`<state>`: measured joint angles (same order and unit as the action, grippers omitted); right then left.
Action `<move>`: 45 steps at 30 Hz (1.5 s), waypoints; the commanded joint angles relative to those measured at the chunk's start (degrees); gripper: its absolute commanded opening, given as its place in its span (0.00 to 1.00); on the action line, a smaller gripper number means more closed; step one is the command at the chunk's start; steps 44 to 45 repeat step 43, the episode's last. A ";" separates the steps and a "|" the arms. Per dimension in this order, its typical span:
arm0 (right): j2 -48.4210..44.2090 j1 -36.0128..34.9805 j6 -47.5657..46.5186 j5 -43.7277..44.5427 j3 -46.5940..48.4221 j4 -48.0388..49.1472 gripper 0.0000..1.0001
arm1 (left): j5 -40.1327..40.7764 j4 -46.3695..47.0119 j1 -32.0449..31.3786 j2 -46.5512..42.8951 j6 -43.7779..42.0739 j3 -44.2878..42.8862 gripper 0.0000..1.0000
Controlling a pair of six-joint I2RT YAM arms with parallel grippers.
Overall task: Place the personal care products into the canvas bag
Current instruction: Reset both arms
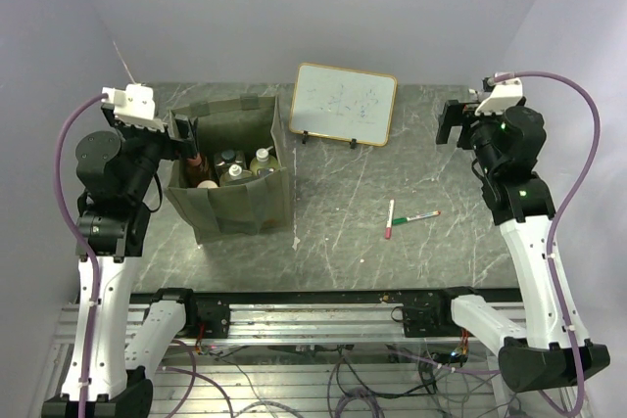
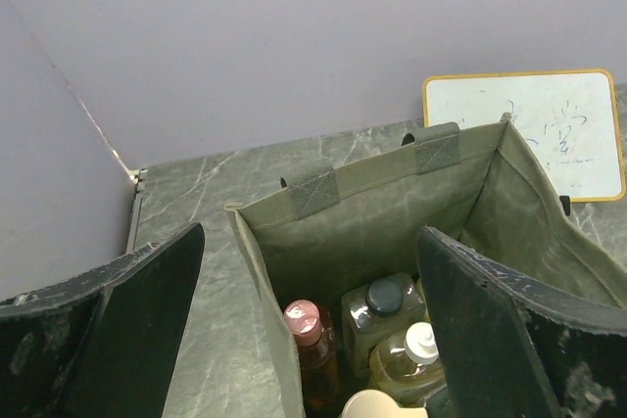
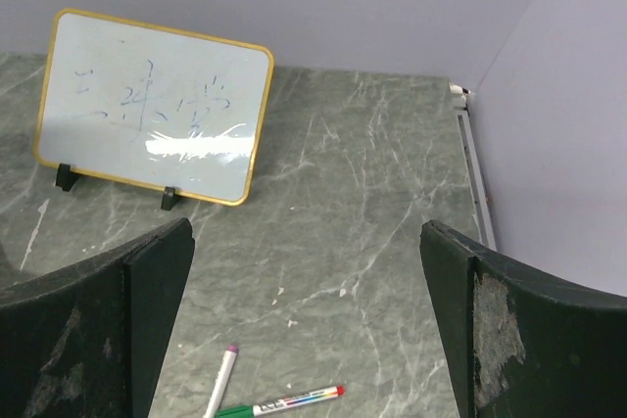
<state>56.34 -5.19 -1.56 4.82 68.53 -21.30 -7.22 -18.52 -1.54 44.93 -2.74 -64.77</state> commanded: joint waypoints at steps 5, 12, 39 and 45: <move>-2.64 0.32 -0.19 -0.50 -2.66 2.32 1.00 | 0.10 2.61 0.66 -1.24 0.35 1.34 0.99; -1.25 0.36 0.87 -0.92 -2.43 4.35 1.00 | -1.00 3.01 0.66 -0.81 0.41 0.83 0.99; -2.54 0.65 -0.38 -0.25 -4.91 6.73 1.00 | -1.34 4.43 0.66 0.08 -1.32 0.46 0.99; -2.12 0.76 -0.16 -0.44 -4.19 6.71 1.00 | -1.57 4.43 0.66 -0.06 -1.39 0.92 0.99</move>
